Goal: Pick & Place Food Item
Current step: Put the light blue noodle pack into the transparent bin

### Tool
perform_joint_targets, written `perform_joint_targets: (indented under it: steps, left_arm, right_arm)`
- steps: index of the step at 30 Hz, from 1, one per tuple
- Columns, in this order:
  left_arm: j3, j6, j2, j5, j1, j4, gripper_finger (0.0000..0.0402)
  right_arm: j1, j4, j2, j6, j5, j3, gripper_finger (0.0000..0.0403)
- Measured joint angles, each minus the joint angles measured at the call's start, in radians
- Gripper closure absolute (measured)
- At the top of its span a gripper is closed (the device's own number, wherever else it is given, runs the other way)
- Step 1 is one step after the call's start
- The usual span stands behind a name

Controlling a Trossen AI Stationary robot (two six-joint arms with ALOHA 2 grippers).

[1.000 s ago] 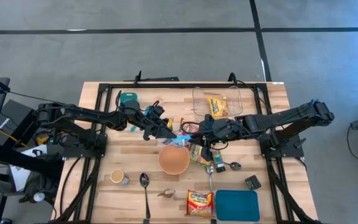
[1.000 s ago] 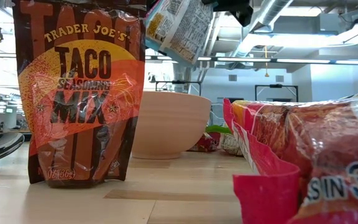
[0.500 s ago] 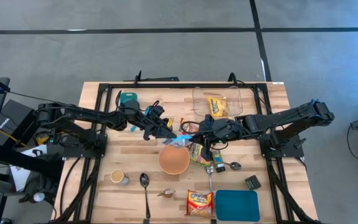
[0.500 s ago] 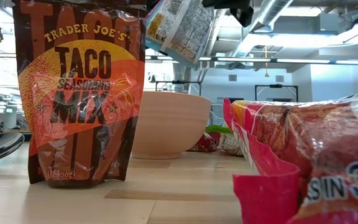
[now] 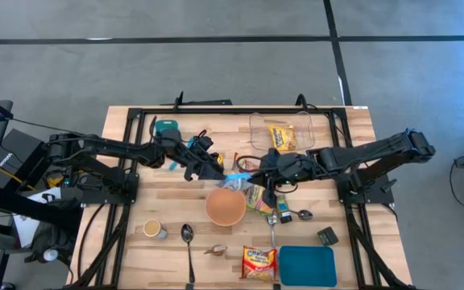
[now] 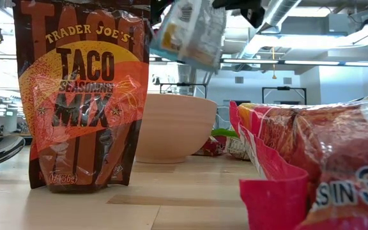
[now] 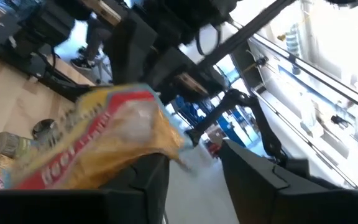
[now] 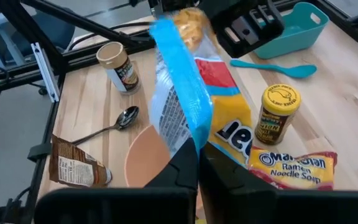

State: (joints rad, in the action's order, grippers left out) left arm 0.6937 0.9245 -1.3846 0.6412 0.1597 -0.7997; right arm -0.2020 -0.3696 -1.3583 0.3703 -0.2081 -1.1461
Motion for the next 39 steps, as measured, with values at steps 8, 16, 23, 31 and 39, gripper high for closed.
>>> perform_joint_targets:
  steps: [8, 16, 23, 31, 39]
  left_arm:
    - [0.0, 0.0, 0.0, 0.038, 0.025, 0.026, 0.0263]
    - [0.0, 0.0, 0.005, 0.037, 0.038, 0.025, 0.0274]
    - [0.0, 0.0, 0.005, 0.037, 0.038, 0.025, 0.0281]
    - [0.0, 0.0, 0.005, 0.031, 0.038, 0.025, 0.028]
    - [0.0, -0.003, 0.005, 0.007, 0.038, 0.025, 0.0284]
  right_arm:
    - [-0.021, -0.067, 0.056, 0.022, -0.043, 0.0, 0.0403]
    - [-0.027, -0.16, 0.112, 0.054, -0.099, 0.0, 0.0403]
    - [-0.021, -0.252, 0.167, 0.087, -0.187, 0.0, 0.0403]
    - [0.055, -0.389, 0.233, 0.155, -0.286, 0.0, 0.0403]
    - [0.197, -0.45, 0.262, 0.209, -0.331, 0.0, 0.0403]
